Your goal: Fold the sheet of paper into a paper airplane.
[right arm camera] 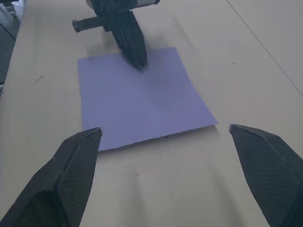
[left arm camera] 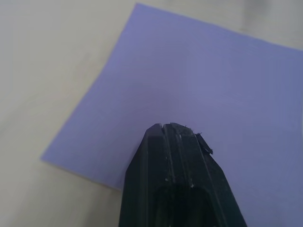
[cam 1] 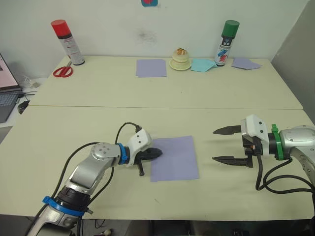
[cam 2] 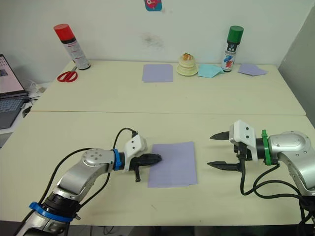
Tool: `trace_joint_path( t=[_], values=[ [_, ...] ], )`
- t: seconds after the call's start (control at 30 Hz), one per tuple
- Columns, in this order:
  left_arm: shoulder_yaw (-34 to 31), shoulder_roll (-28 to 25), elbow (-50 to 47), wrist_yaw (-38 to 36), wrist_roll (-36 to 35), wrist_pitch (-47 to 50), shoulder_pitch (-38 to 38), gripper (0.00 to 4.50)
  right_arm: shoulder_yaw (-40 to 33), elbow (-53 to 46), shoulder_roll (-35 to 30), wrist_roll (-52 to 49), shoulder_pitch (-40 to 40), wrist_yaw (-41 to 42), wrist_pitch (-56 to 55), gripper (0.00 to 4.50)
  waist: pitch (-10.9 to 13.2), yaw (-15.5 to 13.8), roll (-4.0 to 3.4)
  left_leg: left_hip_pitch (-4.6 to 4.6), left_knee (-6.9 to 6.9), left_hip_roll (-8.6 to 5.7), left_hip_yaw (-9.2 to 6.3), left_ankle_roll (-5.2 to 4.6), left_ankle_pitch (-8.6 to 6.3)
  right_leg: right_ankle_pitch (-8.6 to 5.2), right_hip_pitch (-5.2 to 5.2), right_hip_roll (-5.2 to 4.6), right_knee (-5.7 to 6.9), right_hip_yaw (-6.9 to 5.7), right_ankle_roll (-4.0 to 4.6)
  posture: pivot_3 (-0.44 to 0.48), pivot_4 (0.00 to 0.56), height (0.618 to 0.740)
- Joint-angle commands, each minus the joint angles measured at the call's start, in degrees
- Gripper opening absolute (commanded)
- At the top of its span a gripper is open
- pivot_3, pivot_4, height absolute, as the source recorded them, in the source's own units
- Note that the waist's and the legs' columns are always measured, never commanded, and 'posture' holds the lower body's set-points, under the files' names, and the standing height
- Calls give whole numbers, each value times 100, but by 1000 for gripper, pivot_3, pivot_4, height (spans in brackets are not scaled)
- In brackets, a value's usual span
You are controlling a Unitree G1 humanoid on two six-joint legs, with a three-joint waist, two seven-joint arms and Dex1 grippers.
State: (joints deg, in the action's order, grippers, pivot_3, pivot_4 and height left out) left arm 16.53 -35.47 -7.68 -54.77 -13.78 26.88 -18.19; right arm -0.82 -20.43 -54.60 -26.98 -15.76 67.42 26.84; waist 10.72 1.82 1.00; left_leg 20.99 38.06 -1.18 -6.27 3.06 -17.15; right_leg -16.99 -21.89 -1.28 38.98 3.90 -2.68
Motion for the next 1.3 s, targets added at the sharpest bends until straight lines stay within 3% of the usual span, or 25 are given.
trace_joint_path(
  t=[0.03, 0.07, 0.17, 0.5, 0.53, 0.9, 1.3],
  values=[
    [94, -52, 64, -61, 190, -62, 14, 43, 28, -82, 8, 62, -77, -9, -71, 4500, 0, -5, 0, 0, 0, 1, -2, 0, 0, 0, 0, 0, 0, -1, 0, 0, 150, 740],
    [105, -82, 92, -76, 235, -93, 34, 43, 75, -8, 34, 140, -107, -13, -145, 4500, 0, -4, 0, -1, 0, 1, -3, 0, 0, 0, 1, 0, 0, -2, 0, 0, 150, 740],
    [89, -102, 130, -118, 258, -60, 58, 0, 302, 348, 142, 459, -247, -8, -433, 3847, -1, 2, 0, -8, 1, 1, 0, 0, 0, 0, 7, 0, 1, 0, 0, 0, 150, 740],
    [231, -150, 223, -218, 374, 89, -11, 0, 1455, 1375, 715, 1641, -745, 17, -1118, 161, -2, 0, -1, -9, 1, 0, -4, 0, 0, 0, 9, 0, 1, -3, 0, 0, 150, 740],
    [248, -169, 228, -235, 390, 92, -15, 0, 1548, 1495, 774, 1741, -783, 18, -1162, 37, -3, 0, -1, -9, 1, -1, -3, 0, 0, 0, 9, 0, 1, -2, 0, 0, 150, 740],
    [264, -168, 271, -181, 477, 131, -9, 0, 1899, 1883, 1402, 2049, -940, 78, -1341, 37, -7, 2, -5, -11, 2, -1, -7, 0, 1, 0, 10, 0, 3, -4, 0, 0, 150, 740],
    [287, -189, 294, -168, 521, 234, -31, 0, 1788, 958, 1687, 1461, -1079, 264, -597, 37, -10, 2, -6, -12, 2, -1, -13, 0, 1, 0, 12, 0, 3, -8, 0, 0, 150, 740]
  ],
)
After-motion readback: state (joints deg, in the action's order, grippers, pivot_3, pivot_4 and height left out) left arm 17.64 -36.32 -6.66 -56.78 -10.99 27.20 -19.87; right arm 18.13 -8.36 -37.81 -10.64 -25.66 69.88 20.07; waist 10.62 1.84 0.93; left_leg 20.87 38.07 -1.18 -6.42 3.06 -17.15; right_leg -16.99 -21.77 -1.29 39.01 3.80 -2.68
